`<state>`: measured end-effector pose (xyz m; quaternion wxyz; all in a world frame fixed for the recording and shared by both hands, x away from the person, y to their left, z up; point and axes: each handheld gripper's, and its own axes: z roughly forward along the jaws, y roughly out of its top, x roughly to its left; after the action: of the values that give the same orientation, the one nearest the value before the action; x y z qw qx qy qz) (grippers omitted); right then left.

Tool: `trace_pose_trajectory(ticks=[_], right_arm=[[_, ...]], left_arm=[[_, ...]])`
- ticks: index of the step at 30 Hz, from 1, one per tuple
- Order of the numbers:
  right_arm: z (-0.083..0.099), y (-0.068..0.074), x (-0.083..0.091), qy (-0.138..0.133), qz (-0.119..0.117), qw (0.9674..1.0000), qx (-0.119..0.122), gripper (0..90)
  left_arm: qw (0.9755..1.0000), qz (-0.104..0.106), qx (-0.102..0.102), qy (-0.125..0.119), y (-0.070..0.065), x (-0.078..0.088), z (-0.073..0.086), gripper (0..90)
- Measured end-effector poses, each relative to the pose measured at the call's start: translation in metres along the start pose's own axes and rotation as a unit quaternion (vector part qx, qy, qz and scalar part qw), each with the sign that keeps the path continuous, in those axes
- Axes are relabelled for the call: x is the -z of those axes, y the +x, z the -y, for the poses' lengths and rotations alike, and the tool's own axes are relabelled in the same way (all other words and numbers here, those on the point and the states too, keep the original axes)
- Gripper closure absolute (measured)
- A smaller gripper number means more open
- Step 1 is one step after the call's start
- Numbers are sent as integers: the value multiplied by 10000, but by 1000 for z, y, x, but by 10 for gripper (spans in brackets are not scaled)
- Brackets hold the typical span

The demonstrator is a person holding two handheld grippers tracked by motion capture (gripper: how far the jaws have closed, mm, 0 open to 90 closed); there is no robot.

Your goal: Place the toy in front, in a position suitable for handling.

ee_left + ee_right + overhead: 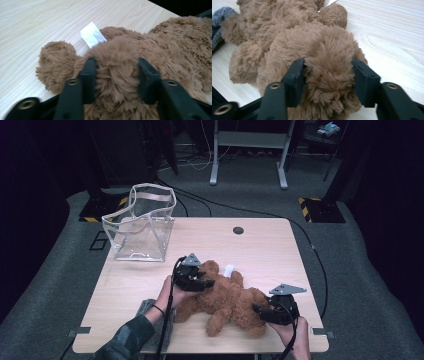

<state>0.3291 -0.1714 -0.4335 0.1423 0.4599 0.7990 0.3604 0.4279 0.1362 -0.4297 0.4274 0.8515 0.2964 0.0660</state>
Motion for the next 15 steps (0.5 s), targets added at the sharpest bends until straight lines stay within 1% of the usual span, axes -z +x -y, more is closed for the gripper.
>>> trace_pose_trajectory(ticks=[1,4,6,7,9,14,15], right_arm=[[0,0,0,0,0,10000,35,525],[2,-1,0,-26,3,10000,21,564],[3,-1,-1,-59,-14,10000,11,587],[4,-1,0,-61,-30,10000,-26,601],[5,-2,0,-108,-15,9999,-16,636],[6,-3,3,-273,84,9996,30,780],[7,-3,3,-298,70,9995,25,792]], left_arm=[[10000,1,-6,3,0,0,0,621],[9999,-35,-100,17,-1,-1,0,649],[9999,-22,-105,29,0,-1,0,658],[10000,-16,-66,1,0,-2,0,663],[10000,-7,-27,-6,-1,-2,0,675],[9999,-42,-46,-113,-1,-1,0,734],[9999,-65,-70,-100,-2,-1,-1,737]])
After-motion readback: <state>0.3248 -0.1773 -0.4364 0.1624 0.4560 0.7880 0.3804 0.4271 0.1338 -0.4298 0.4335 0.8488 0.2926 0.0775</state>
